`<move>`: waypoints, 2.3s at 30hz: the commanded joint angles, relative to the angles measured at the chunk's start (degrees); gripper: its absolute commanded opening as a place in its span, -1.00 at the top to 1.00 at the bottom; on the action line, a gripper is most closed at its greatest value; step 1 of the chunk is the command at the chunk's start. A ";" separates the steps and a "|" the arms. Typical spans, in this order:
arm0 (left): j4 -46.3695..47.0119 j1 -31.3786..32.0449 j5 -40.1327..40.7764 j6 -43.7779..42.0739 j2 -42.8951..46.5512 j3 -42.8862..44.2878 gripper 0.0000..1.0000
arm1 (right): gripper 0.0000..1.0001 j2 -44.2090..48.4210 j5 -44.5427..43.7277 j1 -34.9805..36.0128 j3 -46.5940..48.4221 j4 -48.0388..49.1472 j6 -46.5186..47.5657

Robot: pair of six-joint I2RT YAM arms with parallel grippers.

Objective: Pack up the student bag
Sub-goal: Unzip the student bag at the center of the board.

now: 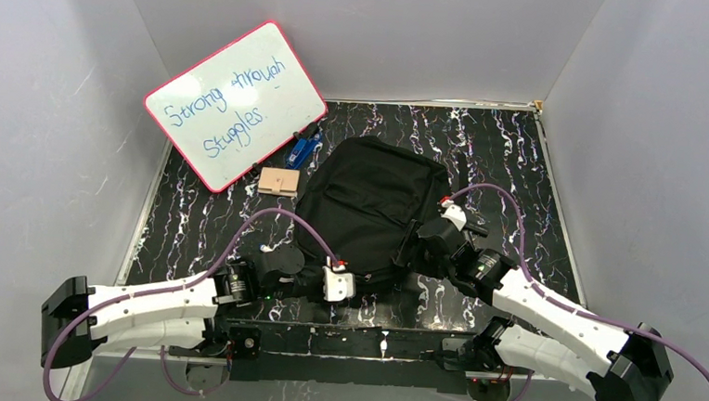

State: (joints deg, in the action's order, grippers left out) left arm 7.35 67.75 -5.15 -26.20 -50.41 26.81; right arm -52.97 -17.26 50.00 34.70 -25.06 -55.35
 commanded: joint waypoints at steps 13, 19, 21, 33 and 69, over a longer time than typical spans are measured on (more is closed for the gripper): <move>0.48 0.28 -1.13 2.49 -1.08 -1.92 0.30 | -0.52 0.67 2.32 -1.25 -2.46 3.52 0.17; 0.30 0.28 -1.47 3.38 -1.20 -2.63 0.42 | -0.52 0.76 2.40 -1.44 -2.88 3.76 0.07; 0.42 0.28 -1.15 3.58 -1.18 -2.49 0.48 | -0.52 0.70 2.55 -1.51 -3.08 4.04 0.07; 0.88 0.28 -1.58 6.33 -3.97 0.52 1.00 | -0.52 0.58 3.16 -1.69 -3.62 4.54 -0.02; -17.69 0.28 -9.12 23.63 -13.92 20.62 1.00 | -0.54 0.17 3.81 -2.10 -5.94 5.91 -0.11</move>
State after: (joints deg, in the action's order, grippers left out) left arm -9.54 67.72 -9.61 -7.27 -64.45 44.01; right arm -52.99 -13.43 48.05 29.02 -20.75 -55.44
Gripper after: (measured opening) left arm 0.014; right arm 0.767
